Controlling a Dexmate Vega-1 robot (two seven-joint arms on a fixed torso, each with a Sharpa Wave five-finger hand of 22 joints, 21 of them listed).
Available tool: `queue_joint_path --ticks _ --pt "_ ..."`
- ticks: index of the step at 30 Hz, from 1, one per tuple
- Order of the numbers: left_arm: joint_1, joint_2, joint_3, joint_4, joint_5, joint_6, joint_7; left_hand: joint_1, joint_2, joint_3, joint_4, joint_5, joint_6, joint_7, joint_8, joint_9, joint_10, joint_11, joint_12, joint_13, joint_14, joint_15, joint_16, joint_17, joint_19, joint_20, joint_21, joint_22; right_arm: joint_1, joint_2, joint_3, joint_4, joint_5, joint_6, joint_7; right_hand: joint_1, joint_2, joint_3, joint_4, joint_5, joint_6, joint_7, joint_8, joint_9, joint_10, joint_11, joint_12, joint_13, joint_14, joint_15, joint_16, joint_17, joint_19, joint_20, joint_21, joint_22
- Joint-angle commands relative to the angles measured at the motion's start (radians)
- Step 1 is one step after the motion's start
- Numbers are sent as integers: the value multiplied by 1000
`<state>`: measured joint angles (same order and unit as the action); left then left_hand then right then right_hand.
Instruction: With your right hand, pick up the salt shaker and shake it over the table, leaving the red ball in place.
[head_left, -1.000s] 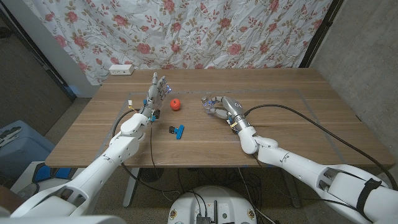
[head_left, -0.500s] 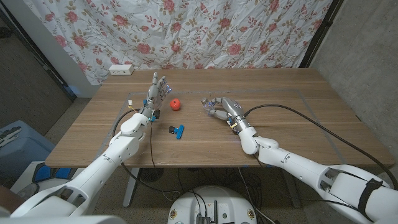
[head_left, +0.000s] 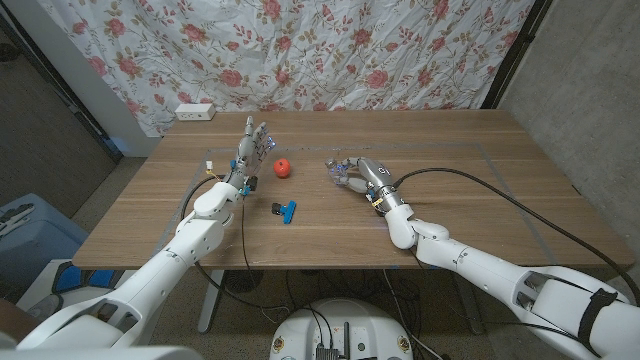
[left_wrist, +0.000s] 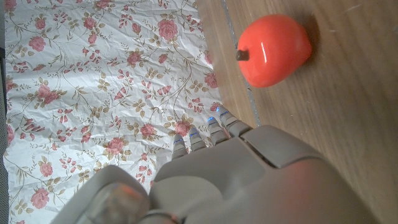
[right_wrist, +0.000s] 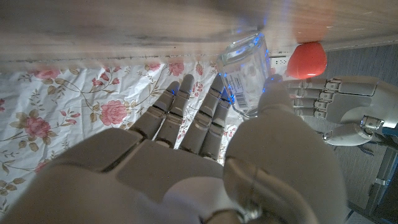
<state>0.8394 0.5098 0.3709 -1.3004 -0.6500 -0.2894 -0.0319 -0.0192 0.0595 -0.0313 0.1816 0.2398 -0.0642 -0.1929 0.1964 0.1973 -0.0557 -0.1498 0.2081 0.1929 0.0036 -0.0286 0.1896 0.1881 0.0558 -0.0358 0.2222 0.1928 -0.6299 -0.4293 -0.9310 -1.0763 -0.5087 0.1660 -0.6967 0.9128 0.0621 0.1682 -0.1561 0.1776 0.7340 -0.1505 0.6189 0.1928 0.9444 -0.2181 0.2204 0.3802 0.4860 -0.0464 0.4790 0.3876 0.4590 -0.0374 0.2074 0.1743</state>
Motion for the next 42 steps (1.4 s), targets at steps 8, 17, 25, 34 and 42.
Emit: queue_joint_path --ticks 8,17,25,34,42 --pt "0 1 0 1 -1 0 -3 0 101 -1 5 7 1 -7 4 6 3 -6 4 4 2 -105 5 6 9 -24 5 5 -8 -14 -1 -12 3 -14 14 27 18 5 -2 4 45 -72 -14 2 -32 2 -15 -8 -13 -141 9 9 -1 5 1 5" --pt "0 1 0 1 -1 0 -3 0 101 -1 5 7 1 -7 4 6 3 -5 4 4 2 -105 5 6 8 -24 4 5 -11 -23 2 -18 6 -9 26 22 2 -2 0 4 11 -72 -37 0 -61 3 -23 -17 -25 -137 5 12 0 7 2 5" --pt "0 1 0 1 -1 0 -3 0 101 -1 5 7 1 -8 4 6 1 -5 3 4 2 -106 5 6 8 -24 5 5 -13 -33 8 -32 13 -7 47 10 -8 -10 6 5 -13 -71 -54 0 -83 4 -26 -22 -33 -136 2 13 -3 14 0 5" --pt "0 -1 0 0 1 0 3 -1 101 -1 5 7 2 -8 4 6 3 -6 4 4 2 -105 5 6 9 -24 5 5 -14 -40 18 -51 29 -18 93 -21 -20 -24 17 8 -66 -71 -89 0 -131 7 -29 -31 -53 -136 -11 12 -10 29 -2 5" --pt "0 1 0 1 -1 0 -3 0 101 -1 5 7 1 -7 4 6 2 -6 4 4 2 -106 5 6 9 -24 5 5 -7 -41 20 -48 35 -13 116 -37 -28 -30 19 10 -93 -68 -107 1 -157 17 -28 -35 -68 -133 -19 12 -17 38 -4 5"
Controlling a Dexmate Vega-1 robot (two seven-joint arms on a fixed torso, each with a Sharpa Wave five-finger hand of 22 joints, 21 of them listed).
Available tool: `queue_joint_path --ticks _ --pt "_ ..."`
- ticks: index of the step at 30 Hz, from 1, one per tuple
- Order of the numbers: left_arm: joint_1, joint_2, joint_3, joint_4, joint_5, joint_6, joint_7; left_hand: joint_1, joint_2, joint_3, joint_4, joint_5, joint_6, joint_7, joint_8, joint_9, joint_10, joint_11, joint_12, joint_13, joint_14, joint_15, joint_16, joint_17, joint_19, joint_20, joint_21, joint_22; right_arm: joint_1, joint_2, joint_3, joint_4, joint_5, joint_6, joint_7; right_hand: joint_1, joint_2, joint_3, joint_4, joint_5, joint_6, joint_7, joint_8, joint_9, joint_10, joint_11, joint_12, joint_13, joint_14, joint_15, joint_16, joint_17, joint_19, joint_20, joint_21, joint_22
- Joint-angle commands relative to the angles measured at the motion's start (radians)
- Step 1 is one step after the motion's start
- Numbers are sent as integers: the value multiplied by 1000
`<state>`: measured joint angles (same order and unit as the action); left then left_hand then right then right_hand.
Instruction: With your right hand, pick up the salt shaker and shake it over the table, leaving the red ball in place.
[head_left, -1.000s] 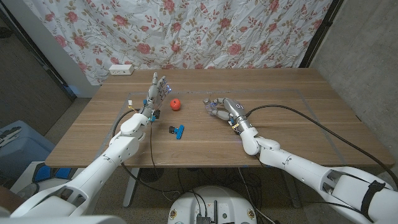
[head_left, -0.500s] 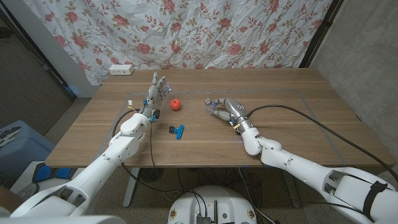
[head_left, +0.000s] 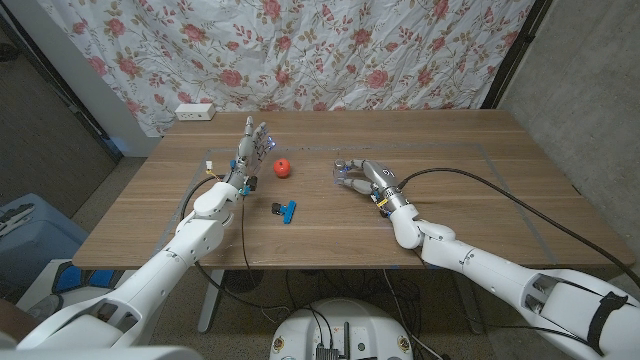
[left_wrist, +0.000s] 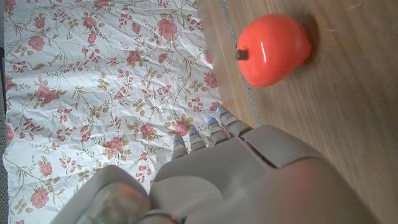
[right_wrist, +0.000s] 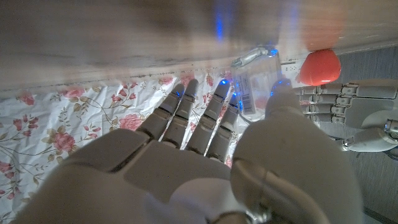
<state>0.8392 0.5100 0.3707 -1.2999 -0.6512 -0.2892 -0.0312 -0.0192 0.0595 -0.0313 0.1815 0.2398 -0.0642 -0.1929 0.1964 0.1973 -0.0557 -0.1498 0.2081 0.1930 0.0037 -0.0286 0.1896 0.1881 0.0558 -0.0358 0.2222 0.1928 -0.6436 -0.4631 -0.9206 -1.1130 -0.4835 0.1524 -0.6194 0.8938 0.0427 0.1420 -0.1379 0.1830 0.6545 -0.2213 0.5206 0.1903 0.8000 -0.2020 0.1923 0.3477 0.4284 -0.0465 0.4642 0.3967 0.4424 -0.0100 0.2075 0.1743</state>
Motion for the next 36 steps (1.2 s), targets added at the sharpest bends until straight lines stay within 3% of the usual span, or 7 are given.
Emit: queue_joint_path --ticks 1,20,36 --pt "0 0 0 0 0 0 -4 0 101 -1 5 7 1 -6 4 6 2 -6 4 4 2 -106 5 6 8 -23 5 5 7 -6 10 -10 10 1 39 -19 -10 -4 1 5 -14 3 -10 4 -16 2 -1 -3 -11 -134 -5 3 -1 12 -4 5" --pt "0 1 0 0 0 0 -4 0 101 -1 5 7 1 -8 4 6 2 -6 4 4 2 -105 5 6 8 -24 4 5 27 -3 14 9 42 47 98 -87 -48 -32 10 15 -164 37 -94 5 -145 62 -7 -21 -70 -82 -46 -4 -42 47 -13 4" --pt "0 1 0 0 0 0 -4 0 101 -1 5 7 2 -7 5 6 2 -4 4 4 2 -105 5 6 9 -24 5 5 42 -15 27 37 77 152 141 -227 -87 -81 47 33 -297 70 -181 5 -296 123 -8 -42 -165 -6 -107 -11 -123 83 -21 2"
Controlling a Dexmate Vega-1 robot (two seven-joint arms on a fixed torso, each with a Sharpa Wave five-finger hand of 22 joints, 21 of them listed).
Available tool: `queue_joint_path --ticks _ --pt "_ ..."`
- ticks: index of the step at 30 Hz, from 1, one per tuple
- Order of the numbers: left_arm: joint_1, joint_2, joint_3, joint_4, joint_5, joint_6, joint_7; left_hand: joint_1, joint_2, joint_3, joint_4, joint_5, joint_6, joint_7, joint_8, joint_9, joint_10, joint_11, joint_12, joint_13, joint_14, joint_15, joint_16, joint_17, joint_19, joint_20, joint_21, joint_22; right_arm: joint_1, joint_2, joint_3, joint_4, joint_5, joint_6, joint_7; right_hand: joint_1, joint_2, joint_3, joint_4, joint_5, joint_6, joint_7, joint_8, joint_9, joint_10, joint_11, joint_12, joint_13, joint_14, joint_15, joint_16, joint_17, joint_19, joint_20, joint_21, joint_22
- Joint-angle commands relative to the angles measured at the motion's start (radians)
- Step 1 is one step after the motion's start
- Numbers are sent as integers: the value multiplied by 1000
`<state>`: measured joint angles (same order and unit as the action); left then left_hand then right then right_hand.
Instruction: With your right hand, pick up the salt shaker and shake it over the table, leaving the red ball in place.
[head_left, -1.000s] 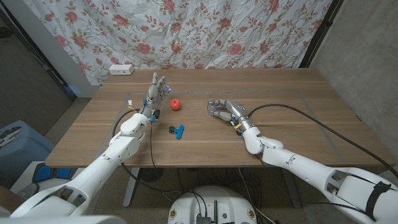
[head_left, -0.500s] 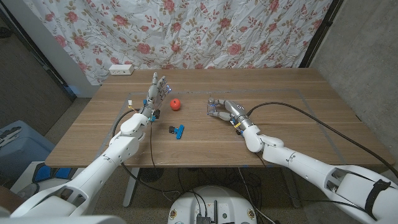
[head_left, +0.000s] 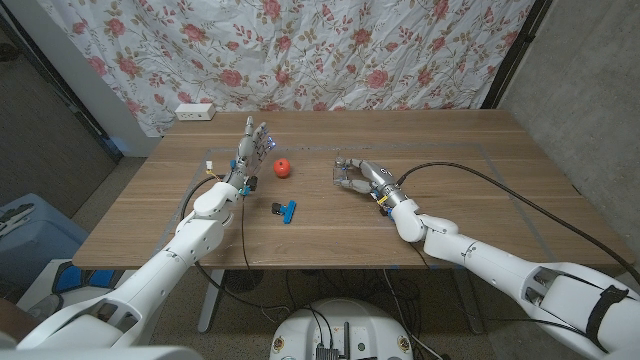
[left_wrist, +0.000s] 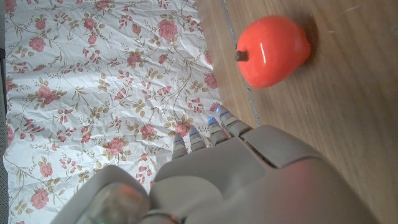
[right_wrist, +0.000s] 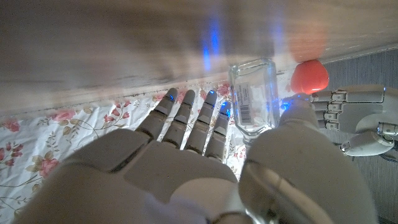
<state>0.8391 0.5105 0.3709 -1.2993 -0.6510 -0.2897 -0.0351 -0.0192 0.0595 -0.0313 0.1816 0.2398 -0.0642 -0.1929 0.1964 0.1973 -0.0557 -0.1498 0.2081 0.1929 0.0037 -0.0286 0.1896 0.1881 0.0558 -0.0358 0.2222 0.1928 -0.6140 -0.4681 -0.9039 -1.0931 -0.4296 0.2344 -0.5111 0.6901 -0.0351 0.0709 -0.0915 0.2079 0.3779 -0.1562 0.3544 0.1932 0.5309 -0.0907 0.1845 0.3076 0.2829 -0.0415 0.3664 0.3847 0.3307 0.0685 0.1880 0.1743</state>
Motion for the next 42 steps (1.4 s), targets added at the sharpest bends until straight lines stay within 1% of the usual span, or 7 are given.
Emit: queue_joint_path --ticks 1,10,15,17,21,30,42 --pt "0 -1 0 -1 1 0 3 0 101 -1 5 7 2 -7 5 6 2 -5 4 4 2 -105 5 6 9 -24 5 5 14 -11 11 19 24 79 36 -28 -10 -11 2 8 -27 4 -19 2 -34 16 -1 -3 -23 -11 -12 1 -16 6 -2 2" --pt "0 -1 0 -1 1 0 4 0 101 -1 5 7 2 -7 4 6 3 -6 4 4 2 -105 5 6 9 -24 5 5 9 -24 29 -5 46 111 78 -74 -16 -25 8 17 -110 24 -77 0 -151 24 -9 -25 -100 41 -59 -12 -51 14 -2 1" --pt "0 0 0 -1 0 0 0 0 101 -1 5 7 2 -6 5 6 4 -5 4 4 2 -104 5 6 9 -24 5 5 5 -34 44 -29 73 122 130 -113 -18 -36 18 17 -149 34 -115 -4 -217 41 -8 -46 -155 75 -93 -26 -88 17 -5 0" --pt "0 0 0 -1 0 0 0 0 101 -1 5 7 1 -7 4 6 3 -5 4 4 2 -104 5 6 9 -24 5 5 4 -37 50 -35 85 131 146 -127 -18 -40 21 17 -177 42 -133 -6 -241 44 -7 -54 -170 80 -103 -31 -95 17 -4 -1" --pt "0 0 0 -1 0 0 0 0 101 -1 5 7 1 -7 4 6 3 -6 4 4 2 -105 5 6 9 -24 5 5 1 -39 65 -40 111 156 174 -143 -18 -44 26 17 -202 46 -149 -7 -269 46 -9 -63 -191 84 -115 -36 -108 16 -5 -1" --pt "1 0 0 -1 1 0 3 0 101 -1 5 7 2 -5 5 6 2 -7 4 4 2 -105 5 6 9 -24 5 5 -16 -43 111 -59 207 204 255 -174 -14 -51 35 16 -241 54 -167 -8 -313 57 -8 -78 -232 99 -137 -47 -133 4 -6 -2" --pt "0 -1 0 -1 1 0 3 0 101 -1 5 7 2 -5 5 6 2 -5 4 4 3 -106 5 6 9 -24 5 5 -71 -68 199 -167 340 130 337 -201 -4 -55 45 13 -271 63 -174 -10 -348 68 -8 -90 -261 112 -151 -56 -152 -2 -6 -2"
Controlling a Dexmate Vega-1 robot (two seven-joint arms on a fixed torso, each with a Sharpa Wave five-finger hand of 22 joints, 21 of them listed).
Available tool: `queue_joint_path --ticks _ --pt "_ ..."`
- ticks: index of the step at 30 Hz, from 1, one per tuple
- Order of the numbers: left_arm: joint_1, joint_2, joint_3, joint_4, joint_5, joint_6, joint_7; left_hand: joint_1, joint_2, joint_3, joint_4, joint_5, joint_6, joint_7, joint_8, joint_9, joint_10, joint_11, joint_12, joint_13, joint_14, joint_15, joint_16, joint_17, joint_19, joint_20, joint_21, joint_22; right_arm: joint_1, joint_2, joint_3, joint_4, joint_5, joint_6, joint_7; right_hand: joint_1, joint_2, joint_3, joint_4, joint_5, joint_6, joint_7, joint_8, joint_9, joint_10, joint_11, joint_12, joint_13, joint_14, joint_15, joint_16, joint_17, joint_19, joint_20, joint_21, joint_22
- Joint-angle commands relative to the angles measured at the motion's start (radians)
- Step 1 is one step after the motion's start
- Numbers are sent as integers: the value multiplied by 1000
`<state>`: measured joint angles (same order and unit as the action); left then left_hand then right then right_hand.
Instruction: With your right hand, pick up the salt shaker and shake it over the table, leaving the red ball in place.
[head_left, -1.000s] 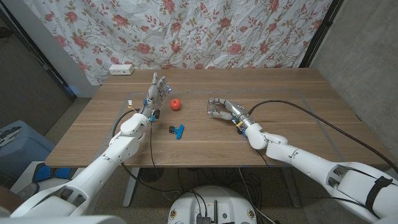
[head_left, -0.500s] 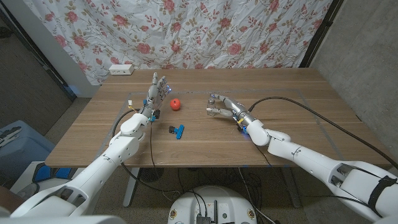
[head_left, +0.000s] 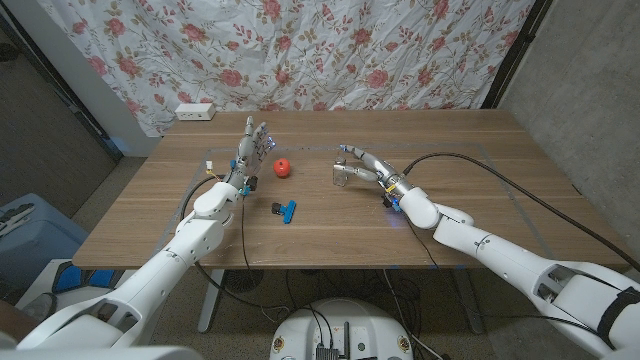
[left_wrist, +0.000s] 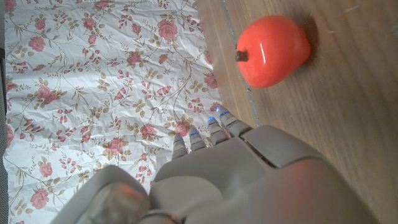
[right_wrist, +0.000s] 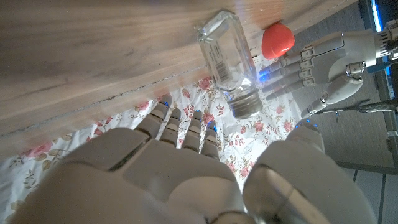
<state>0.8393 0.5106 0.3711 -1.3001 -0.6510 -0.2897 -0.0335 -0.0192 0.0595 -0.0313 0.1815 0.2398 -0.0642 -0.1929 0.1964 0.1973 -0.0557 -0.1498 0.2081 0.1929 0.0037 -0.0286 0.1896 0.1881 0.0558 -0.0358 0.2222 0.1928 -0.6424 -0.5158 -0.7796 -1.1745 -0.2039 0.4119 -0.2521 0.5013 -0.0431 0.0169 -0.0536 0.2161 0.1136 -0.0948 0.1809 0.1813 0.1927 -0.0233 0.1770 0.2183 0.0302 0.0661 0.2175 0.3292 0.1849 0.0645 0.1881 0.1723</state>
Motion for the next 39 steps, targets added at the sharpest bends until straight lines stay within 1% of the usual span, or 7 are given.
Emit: queue_joint_path --ticks 1,8,12,23,30,36,39 --pt "0 0 0 1 0 0 -2 0 101 -1 5 7 2 -6 5 6 3 -4 4 4 3 -105 5 6 9 -24 5 5 -46 -25 80 -101 120 -63 83 -13 5 -2 8 5 -7 3 -1 2 -10 2 0 -1 -9 5 -2 0 -7 2 -7 0" --pt "0 -1 0 1 1 0 1 0 101 -1 5 7 2 -8 4 6 3 -6 4 4 3 -105 5 6 9 -24 5 5 -82 -37 123 -201 159 -178 76 -33 13 -4 17 3 -16 5 -1 1 -22 3 1 -6 -23 -3 -7 -4 -16 -3 -7 -1" --pt "0 -1 0 1 1 0 2 0 101 -1 5 7 2 -7 4 6 3 -7 4 4 3 -106 5 6 9 -23 5 5 -99 -32 151 -238 208 -227 74 -44 18 -6 22 2 -19 6 -1 0 -28 3 1 -9 -28 -7 -9 -5 -23 -9 -8 -1" --pt "-1 -1 0 2 0 -1 -2 0 101 -1 5 7 2 -7 4 6 3 -4 4 4 3 -106 5 6 9 -24 5 5 -144 -44 205 -310 317 -299 76 -88 36 -13 44 2 -36 19 -2 -1 -46 6 3 -17 -39 -5 -11 -11 -41 -22 -9 -2" --pt "-1 -1 0 2 0 -1 -2 0 101 -1 5 7 2 -6 4 6 3 -5 4 4 3 -106 5 6 9 -23 5 5 -180 -46 240 -336 369 -289 48 -131 55 -19 67 3 -47 56 -2 -3 -49 7 7 -23 -39 -12 -8 -16 -44 -39 -5 -3" --pt "-1 -1 0 2 0 -1 -2 0 101 -1 5 7 1 -6 4 6 2 -5 3 4 2 -106 5 6 9 -24 5 5 -216 -49 277 -372 431 -291 36 -146 60 -21 74 4 -47 63 0 -3 -48 8 8 -25 -34 -14 -6 -18 -43 -44 -3 -3" --pt "-1 -1 0 2 0 -1 -2 0 101 -1 5 7 2 -5 5 6 2 -6 3 4 2 -106 5 6 9 -24 5 5 -242 -30 305 -377 494 -282 25 -160 67 -23 82 5 -46 65 1 -4 -42 13 11 -27 -33 -21 -5 -19 -36 -49 0 -3"
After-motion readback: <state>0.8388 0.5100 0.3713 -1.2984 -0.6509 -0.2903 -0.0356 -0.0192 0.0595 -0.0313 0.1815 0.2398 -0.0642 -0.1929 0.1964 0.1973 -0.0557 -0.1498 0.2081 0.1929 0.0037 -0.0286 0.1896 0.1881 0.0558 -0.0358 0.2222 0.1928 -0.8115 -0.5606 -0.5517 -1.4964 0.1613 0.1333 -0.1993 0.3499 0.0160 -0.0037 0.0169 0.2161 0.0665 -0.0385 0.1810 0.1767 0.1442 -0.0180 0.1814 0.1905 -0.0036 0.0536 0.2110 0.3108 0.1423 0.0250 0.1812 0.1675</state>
